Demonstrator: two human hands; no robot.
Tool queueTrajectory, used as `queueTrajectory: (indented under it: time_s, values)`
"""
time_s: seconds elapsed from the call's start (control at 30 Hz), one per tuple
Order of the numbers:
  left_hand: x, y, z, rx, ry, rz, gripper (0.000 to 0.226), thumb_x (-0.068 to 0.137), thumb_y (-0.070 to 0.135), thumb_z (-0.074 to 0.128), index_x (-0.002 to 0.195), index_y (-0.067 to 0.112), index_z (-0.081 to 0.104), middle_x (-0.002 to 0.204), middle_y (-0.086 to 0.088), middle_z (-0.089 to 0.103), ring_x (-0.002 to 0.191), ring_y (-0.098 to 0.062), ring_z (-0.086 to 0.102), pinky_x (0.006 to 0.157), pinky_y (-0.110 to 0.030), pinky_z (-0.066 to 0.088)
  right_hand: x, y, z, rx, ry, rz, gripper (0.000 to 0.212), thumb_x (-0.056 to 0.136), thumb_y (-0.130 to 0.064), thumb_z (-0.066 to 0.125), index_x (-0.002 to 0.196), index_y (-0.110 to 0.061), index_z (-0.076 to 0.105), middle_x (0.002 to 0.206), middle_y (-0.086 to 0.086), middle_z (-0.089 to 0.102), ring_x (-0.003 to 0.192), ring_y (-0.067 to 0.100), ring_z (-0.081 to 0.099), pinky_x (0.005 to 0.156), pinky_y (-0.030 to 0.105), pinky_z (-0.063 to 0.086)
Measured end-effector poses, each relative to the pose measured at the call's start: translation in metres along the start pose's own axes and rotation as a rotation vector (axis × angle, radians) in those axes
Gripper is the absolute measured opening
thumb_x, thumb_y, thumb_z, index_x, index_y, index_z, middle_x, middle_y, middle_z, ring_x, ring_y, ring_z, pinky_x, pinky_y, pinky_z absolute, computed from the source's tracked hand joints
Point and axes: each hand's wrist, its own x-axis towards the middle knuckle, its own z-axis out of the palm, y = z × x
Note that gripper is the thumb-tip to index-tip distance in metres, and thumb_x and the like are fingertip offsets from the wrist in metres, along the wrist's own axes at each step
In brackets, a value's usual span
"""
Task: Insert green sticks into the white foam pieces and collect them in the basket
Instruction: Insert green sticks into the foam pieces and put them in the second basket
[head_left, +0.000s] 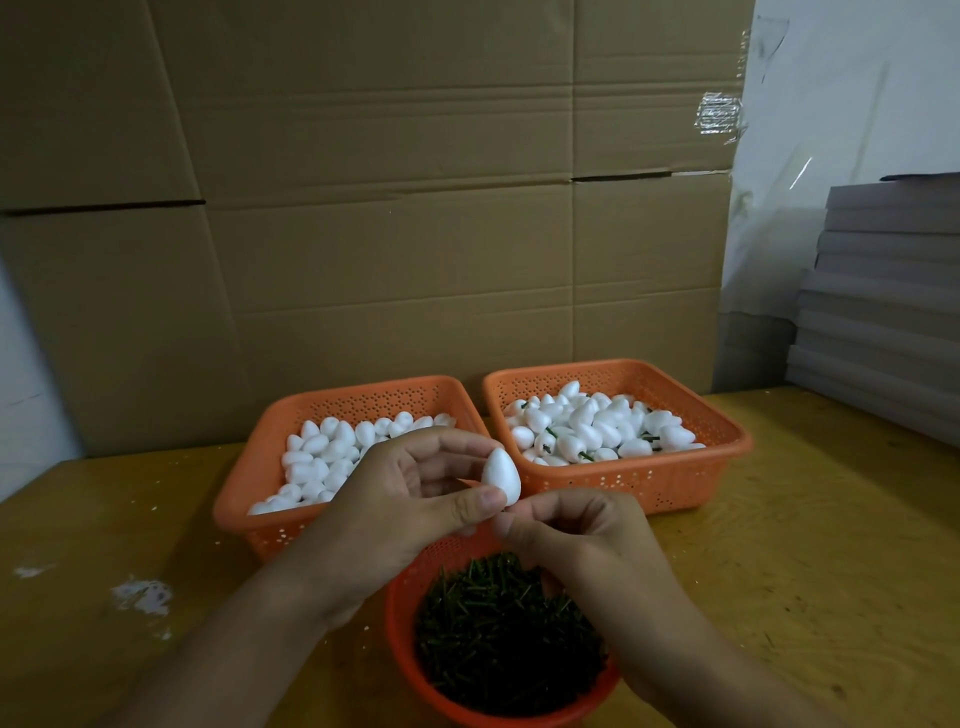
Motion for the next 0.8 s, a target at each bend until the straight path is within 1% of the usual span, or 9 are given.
queueTrajectory:
  time_s: [0.1, 0.13, 0.23, 0.37, 0.5, 0.63, 0.7, 0.73, 0.8]
  values:
    - [0.000, -0.002, 0.002, -0.065, -0.005, -0.041, 0.037, 0.069, 0.036, 0.086, 0.104, 0.033, 0.075, 0.111, -0.005, 0.075, 0.099, -0.023, 0.074, 0.083, -0.032, 0.061, 0.000, 0.001, 0.000, 0.051, -0.037, 0.039, 0.014, 0.083, -0.026, 0.075, 0.080, -0.013, 0.079, 0.071, 0.008, 0.069, 0.061, 0.008, 0.054, 0.054, 0.019, 0.042]
    - [0.000, -0.002, 0.002, -0.104, -0.006, -0.063, 0.037, 0.069, 0.035, 0.087, 0.104, 0.032, 0.075, 0.111, -0.007, 0.075, 0.098, -0.023, 0.074, 0.084, -0.033, 0.060, 0.001, 0.001, 0.000, 0.070, -0.042, 0.051, 0.015, 0.083, -0.026, 0.075, 0.081, -0.012, 0.079, 0.072, 0.007, 0.069, 0.062, 0.007, 0.055, 0.054, 0.019, 0.042]
    - [0.001, -0.004, 0.003, -0.163, -0.004, -0.102, 0.038, 0.067, 0.033, 0.087, 0.103, 0.030, 0.076, 0.109, -0.011, 0.075, 0.097, -0.023, 0.073, 0.080, -0.028, 0.058, 0.002, 0.003, 0.001, 0.095, -0.059, 0.076, 0.015, 0.083, -0.026, 0.074, 0.082, -0.011, 0.079, 0.075, 0.003, 0.071, 0.065, 0.004, 0.058, 0.054, 0.017, 0.043]
    - [0.001, -0.005, 0.002, -0.178, -0.028, -0.125, 0.040, 0.067, 0.034, 0.084, 0.106, 0.029, 0.075, 0.111, -0.011, 0.075, 0.099, -0.024, 0.073, 0.085, -0.032, 0.059, 0.002, 0.003, 0.000, 0.100, -0.083, 0.075, 0.016, 0.083, -0.027, 0.074, 0.082, -0.012, 0.078, 0.072, -0.001, 0.070, 0.065, 0.003, 0.058, 0.054, 0.017, 0.042]
    - [0.001, -0.007, 0.002, -0.185, -0.018, -0.130, 0.042, 0.067, 0.034, 0.085, 0.107, 0.028, 0.075, 0.112, -0.012, 0.074, 0.101, -0.024, 0.073, 0.084, -0.031, 0.059, 0.003, 0.004, 0.002, 0.080, -0.050, 0.065, 0.014, 0.081, -0.028, 0.076, 0.078, -0.014, 0.079, 0.066, -0.001, 0.066, 0.060, 0.006, 0.056, 0.051, 0.018, 0.043]
    - [0.005, -0.004, -0.004, -0.247, 0.048, -0.102, 0.033, 0.074, 0.023, 0.085, 0.106, 0.021, 0.076, 0.110, -0.016, 0.074, 0.102, -0.026, 0.073, 0.080, -0.028, 0.058, 0.004, 0.001, 0.003, 0.041, -0.015, 0.050, 0.027, 0.071, -0.037, 0.078, 0.082, -0.012, 0.077, 0.063, -0.004, 0.064, 0.058, 0.011, 0.055, 0.049, 0.019, 0.044]
    - [0.012, -0.002, -0.010, -0.237, 0.112, -0.089, 0.032, 0.074, 0.021, 0.081, 0.106, 0.018, 0.075, 0.107, -0.015, 0.075, 0.100, -0.024, 0.073, 0.075, -0.024, 0.058, 0.004, 0.000, 0.004, 0.008, -0.010, 0.057, 0.021, 0.079, -0.035, 0.076, 0.082, -0.014, 0.076, 0.062, -0.004, 0.064, 0.057, 0.012, 0.054, 0.049, 0.020, 0.044]
    - [0.018, -0.002, -0.011, -0.192, 0.144, -0.094, 0.032, 0.076, 0.020, 0.079, 0.108, 0.018, 0.074, 0.106, -0.013, 0.076, 0.098, -0.022, 0.074, 0.073, -0.023, 0.058, 0.004, 0.000, 0.004, -0.010, -0.004, 0.063, 0.017, 0.086, -0.031, 0.073, 0.081, -0.015, 0.075, 0.061, -0.003, 0.063, 0.055, 0.012, 0.054, 0.049, 0.021, 0.044]
    - [0.032, -0.004, -0.012, -0.037, 0.163, -0.121, 0.025, 0.087, 0.015, 0.074, 0.111, 0.019, 0.072, 0.100, -0.009, 0.077, 0.088, -0.017, 0.073, 0.068, -0.021, 0.056, 0.005, 0.002, 0.005, -0.029, -0.001, 0.076, 0.020, 0.093, -0.025, 0.066, 0.077, -0.015, 0.074, 0.061, -0.002, 0.062, 0.056, 0.009, 0.055, 0.050, 0.020, 0.044]
